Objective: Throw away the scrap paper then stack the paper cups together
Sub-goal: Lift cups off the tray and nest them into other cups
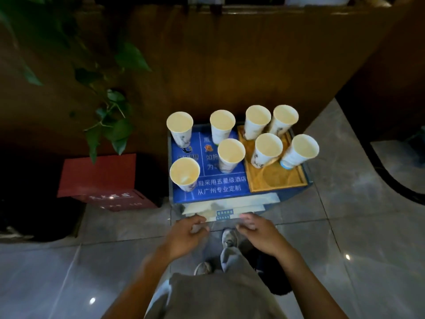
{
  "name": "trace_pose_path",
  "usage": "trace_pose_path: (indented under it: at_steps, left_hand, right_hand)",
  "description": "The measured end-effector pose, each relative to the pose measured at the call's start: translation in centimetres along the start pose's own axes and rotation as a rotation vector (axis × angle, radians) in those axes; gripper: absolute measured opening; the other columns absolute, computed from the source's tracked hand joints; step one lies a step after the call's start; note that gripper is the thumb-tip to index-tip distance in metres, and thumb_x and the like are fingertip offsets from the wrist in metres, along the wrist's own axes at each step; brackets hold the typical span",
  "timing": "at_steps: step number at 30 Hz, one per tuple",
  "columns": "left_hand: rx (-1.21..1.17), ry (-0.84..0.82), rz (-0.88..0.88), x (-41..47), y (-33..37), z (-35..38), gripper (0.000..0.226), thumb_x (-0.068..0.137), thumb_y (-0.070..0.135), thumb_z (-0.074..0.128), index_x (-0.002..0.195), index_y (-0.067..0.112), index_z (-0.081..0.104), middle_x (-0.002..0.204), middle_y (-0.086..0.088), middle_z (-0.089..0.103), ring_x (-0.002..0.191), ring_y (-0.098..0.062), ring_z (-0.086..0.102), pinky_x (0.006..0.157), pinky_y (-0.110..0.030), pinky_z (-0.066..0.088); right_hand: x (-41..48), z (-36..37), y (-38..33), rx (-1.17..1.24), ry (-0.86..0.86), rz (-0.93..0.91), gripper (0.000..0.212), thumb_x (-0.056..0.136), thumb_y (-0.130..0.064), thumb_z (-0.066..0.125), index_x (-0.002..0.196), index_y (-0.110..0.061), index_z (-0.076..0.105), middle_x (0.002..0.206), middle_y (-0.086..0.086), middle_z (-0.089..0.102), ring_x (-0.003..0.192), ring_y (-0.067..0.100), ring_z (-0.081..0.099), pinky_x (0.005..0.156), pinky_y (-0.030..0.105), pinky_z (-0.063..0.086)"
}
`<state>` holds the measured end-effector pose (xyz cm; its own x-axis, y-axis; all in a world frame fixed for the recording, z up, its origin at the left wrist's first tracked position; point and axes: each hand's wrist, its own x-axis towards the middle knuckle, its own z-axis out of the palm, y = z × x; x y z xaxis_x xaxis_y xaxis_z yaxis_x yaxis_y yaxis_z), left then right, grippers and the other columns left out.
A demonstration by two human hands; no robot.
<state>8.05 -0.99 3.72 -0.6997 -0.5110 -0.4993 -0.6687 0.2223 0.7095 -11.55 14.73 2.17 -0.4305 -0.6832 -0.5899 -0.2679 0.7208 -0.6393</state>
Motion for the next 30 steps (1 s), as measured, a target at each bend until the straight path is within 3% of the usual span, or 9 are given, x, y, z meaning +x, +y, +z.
trace_pose_path:
  at_steps: [2,5,7,12,15,18,23,27,30]
  left_hand:
    - [0.019,0.024,0.034,1.1,2.3,-0.6,0.035,0.090,0.039,0.062,0.121,0.024,0.063,0.117,0.010,0.064,0.107,-0.008,0.061,0.092,-0.026,0.050]
    - [0.027,0.107,0.102,2.6,6.1,-1.1,0.036,0.087,0.045,0.062,0.120,0.030,0.062,0.108,0.025,0.059,0.103,0.001,0.059,0.083,-0.008,0.043]
    - [0.024,0.145,0.146,3.7,8.6,-1.3,0.037,0.086,0.045,0.063,0.120,0.030,0.062,0.112,0.023,0.062,0.107,0.002,0.058,0.084,-0.005,0.041]
    - [0.105,0.225,0.187,6.7,14.1,-1.8,0.040,0.084,0.052,0.060,0.122,0.037,0.058,0.122,0.011,0.066,0.113,-0.006,0.060,0.094,-0.029,0.049]
    - [0.159,0.229,0.203,8.8,17.0,-1.9,0.041,0.084,0.056,0.058,0.122,0.043,0.052,0.124,0.011,0.064,0.110,-0.008,0.061,0.086,-0.026,0.048]
    - [0.207,0.230,0.254,11.4,19.9,-1.6,0.040,0.084,0.054,0.059,0.122,0.042,0.051,0.123,0.009,0.063,0.103,-0.008,0.059,0.075,-0.018,0.042]
    - [0.364,0.192,0.311,17.0,22.8,-0.3,0.058,0.082,0.051,0.064,0.133,0.027,0.051,0.132,0.001,0.060,0.117,-0.019,0.058,0.093,-0.037,0.049]
    - [0.545,0.126,0.285,20.6,23.6,1.1,0.073,0.076,0.051,0.069,0.138,0.028,0.038,0.144,0.000,0.049,0.128,-0.025,0.049,0.103,-0.049,0.044]
    - [0.654,0.046,0.241,22.4,23.5,1.8,0.091,0.069,0.054,0.074,0.143,0.030,0.028,0.149,-0.001,0.040,0.132,-0.029,0.043,0.101,-0.056,0.043]
  right_hand:
    - [0.8,-2.5,-1.7,-0.002,0.037,-0.070,0.042,0.088,-0.041,0.066,0.125,-0.023,0.061,0.125,0.000,0.065,0.115,0.014,0.061,0.101,0.036,0.046]
    - [1.9,-6.7,-3.8,-0.049,0.060,-0.150,0.043,0.086,-0.047,0.064,0.126,-0.031,0.058,0.126,-0.003,0.063,0.117,0.013,0.058,0.099,0.034,0.046]
    - [2.6,-9.1,-4.9,-0.077,0.066,-0.215,0.043,0.086,-0.047,0.064,0.126,-0.033,0.057,0.127,-0.003,0.063,0.118,0.013,0.057,0.098,0.034,0.047]
    - [3.9,-14.9,-6.5,-0.192,0.119,-0.361,0.049,0.085,-0.054,0.058,0.130,-0.034,0.053,0.132,-0.004,0.061,0.122,0.013,0.054,0.097,0.033,0.045]
    - [4.6,-17.9,-6.5,-0.209,0.166,-0.404,0.047,0.085,-0.055,0.058,0.129,-0.038,0.051,0.131,-0.006,0.060,0.118,0.011,0.054,0.086,0.026,0.041]
    - [5.6,-20.3,-6.4,-0.250,0.189,-0.422,0.051,0.086,-0.055,0.058,0.132,-0.037,0.050,0.132,-0.004,0.060,0.118,0.014,0.056,0.085,0.028,0.043]
    - [8.0,-23.5,-5.2,-0.315,0.279,-0.412,0.052,0.086,-0.046,0.063,0.133,-0.031,0.050,0.131,-0.002,0.062,0.117,0.021,0.057,0.088,0.033,0.044]
    - [10.3,-24.5,-3.4,-0.337,0.332,-0.333,0.063,0.078,-0.041,0.071,0.135,-0.029,0.047,0.136,0.003,0.059,0.119,0.028,0.056,0.093,0.037,0.047]
    - [12.2,-24.4,-1.9,-0.407,0.295,-0.249,0.082,0.073,-0.047,0.073,0.144,-0.031,0.036,0.147,0.009,0.045,0.134,0.034,0.040,0.107,0.043,0.037]
